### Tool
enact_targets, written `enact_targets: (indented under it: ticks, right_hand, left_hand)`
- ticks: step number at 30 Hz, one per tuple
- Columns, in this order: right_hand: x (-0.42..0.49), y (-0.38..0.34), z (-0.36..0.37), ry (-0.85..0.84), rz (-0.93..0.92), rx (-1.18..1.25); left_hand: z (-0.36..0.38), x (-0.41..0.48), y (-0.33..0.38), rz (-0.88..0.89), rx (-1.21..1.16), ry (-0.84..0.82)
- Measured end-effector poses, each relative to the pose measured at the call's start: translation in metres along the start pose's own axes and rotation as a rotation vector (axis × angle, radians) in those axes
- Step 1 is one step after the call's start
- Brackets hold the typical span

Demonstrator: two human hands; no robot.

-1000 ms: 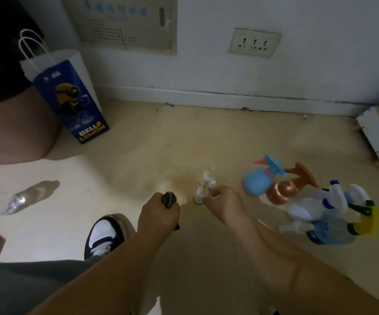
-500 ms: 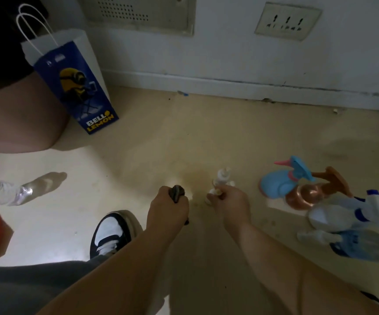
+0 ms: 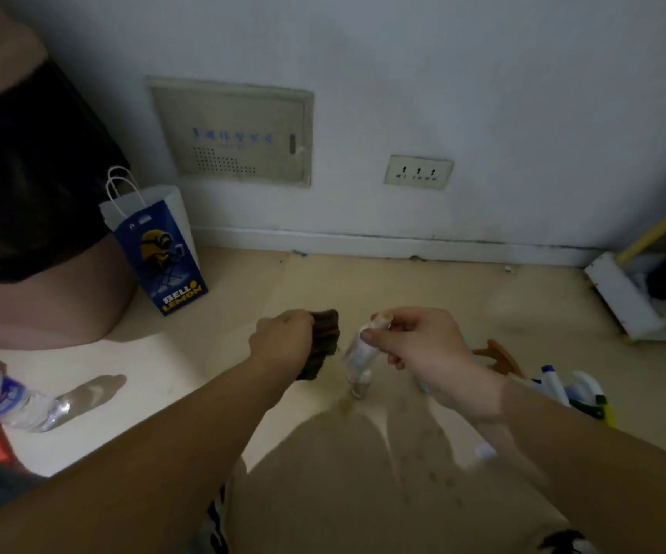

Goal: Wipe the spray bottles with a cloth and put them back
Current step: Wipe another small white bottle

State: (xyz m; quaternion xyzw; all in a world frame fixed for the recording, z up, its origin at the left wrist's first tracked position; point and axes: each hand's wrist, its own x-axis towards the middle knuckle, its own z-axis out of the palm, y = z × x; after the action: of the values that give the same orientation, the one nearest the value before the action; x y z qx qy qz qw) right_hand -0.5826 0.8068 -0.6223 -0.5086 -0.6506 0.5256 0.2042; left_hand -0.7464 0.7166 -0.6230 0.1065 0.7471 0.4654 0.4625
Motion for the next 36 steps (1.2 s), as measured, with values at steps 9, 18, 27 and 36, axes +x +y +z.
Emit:
enact_targets:
  ticks: [9, 18, 27, 36]
  right_hand:
    - [-0.071, -0.087, -0.053, 0.103, -0.226, -0.149]
    - [-0.084, -0.092, -0.064, 0.000, -0.247, -0.258]
    - [-0.071, -0.084, -0.075, -0.163, -0.162, -0.090]
    - [-0.061, -0.080, -0.077, -0.050, 0.054, 0.109]
  left_hand:
    - [-0.015, -0.067, 0.080, 0.632, 0.858, -0.167]
    - [-0.005, -0.106, 0.105, 1.123, 1.266, 0.228]
    - [0.018, -0.099, 0.109, 0.428, 0.202, -0.215]
    - [0.041, -0.098, 0.099, 0.693, 0.528, -0.563]
